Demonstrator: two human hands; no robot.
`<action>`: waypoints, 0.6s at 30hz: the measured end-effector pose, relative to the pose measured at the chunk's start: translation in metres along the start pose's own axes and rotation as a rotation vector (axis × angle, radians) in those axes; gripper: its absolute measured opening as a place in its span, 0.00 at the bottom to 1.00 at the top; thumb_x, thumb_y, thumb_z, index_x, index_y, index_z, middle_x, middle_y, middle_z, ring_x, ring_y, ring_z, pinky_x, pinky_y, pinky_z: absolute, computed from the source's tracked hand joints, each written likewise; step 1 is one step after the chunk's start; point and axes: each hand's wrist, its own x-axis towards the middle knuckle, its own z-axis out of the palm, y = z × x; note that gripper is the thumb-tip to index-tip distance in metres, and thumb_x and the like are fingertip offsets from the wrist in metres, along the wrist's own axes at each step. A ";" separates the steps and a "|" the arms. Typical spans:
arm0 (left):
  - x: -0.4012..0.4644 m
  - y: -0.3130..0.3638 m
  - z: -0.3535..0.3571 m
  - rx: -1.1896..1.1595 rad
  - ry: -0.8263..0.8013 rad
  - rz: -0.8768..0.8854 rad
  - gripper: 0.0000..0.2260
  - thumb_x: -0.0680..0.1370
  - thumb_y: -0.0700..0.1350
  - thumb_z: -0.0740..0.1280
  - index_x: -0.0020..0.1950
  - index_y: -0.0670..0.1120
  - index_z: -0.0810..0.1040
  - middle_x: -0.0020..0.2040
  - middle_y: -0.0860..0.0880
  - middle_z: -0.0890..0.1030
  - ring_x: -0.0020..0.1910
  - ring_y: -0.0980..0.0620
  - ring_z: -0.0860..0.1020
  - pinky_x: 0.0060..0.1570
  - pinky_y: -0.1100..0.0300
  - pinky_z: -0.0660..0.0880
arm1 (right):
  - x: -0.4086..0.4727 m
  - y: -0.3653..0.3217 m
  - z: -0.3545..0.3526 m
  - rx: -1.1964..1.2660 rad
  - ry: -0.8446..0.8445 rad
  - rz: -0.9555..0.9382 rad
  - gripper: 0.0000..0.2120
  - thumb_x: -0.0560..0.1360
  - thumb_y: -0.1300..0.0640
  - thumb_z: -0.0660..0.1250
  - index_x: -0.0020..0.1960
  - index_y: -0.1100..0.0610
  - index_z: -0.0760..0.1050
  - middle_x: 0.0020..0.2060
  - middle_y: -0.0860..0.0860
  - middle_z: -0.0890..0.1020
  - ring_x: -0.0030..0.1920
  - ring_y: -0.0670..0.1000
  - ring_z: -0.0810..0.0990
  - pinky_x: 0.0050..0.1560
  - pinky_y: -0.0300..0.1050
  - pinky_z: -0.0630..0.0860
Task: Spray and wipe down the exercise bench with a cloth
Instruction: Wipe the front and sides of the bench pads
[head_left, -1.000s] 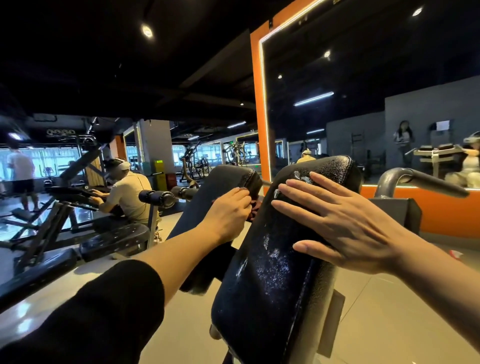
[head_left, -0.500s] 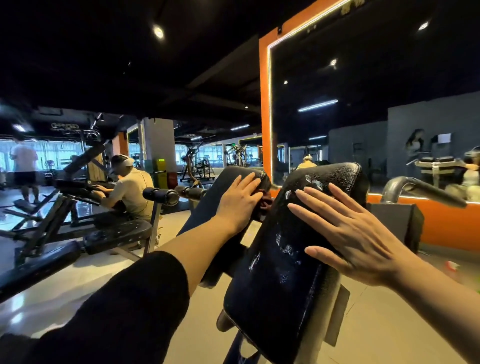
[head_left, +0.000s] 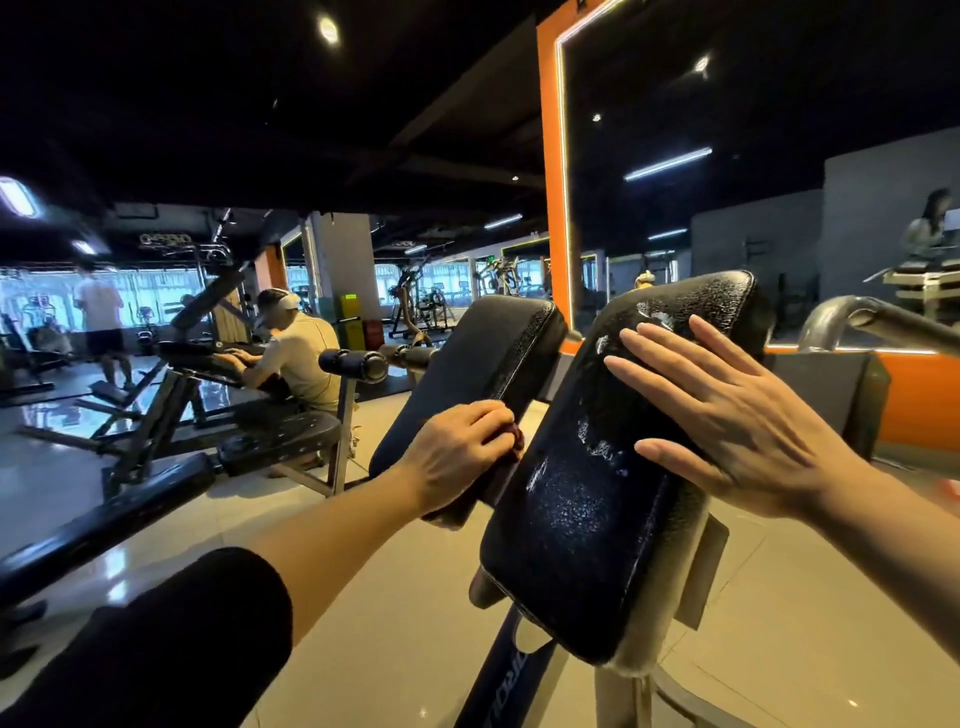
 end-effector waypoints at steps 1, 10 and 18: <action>0.021 -0.002 0.000 0.009 0.035 -0.046 0.12 0.72 0.40 0.71 0.56 0.44 0.82 0.58 0.42 0.80 0.58 0.43 0.78 0.52 0.52 0.78 | 0.000 0.000 0.000 0.005 -0.002 0.003 0.33 0.81 0.36 0.43 0.79 0.54 0.55 0.77 0.56 0.59 0.77 0.55 0.55 0.76 0.57 0.49; -0.003 0.018 0.016 0.053 -0.185 -0.086 0.14 0.72 0.48 0.74 0.57 0.47 0.83 0.63 0.47 0.79 0.68 0.48 0.73 0.71 0.53 0.57 | -0.002 0.002 0.000 0.015 -0.017 0.004 0.33 0.81 0.36 0.42 0.79 0.54 0.54 0.77 0.56 0.58 0.78 0.54 0.54 0.77 0.56 0.47; -0.067 0.019 0.003 -0.084 -0.141 0.061 0.13 0.73 0.44 0.70 0.56 0.45 0.81 0.57 0.46 0.81 0.57 0.48 0.79 0.61 0.54 0.75 | -0.001 -0.001 0.000 0.019 0.003 0.013 0.33 0.81 0.36 0.42 0.78 0.56 0.55 0.76 0.57 0.60 0.77 0.55 0.56 0.77 0.56 0.48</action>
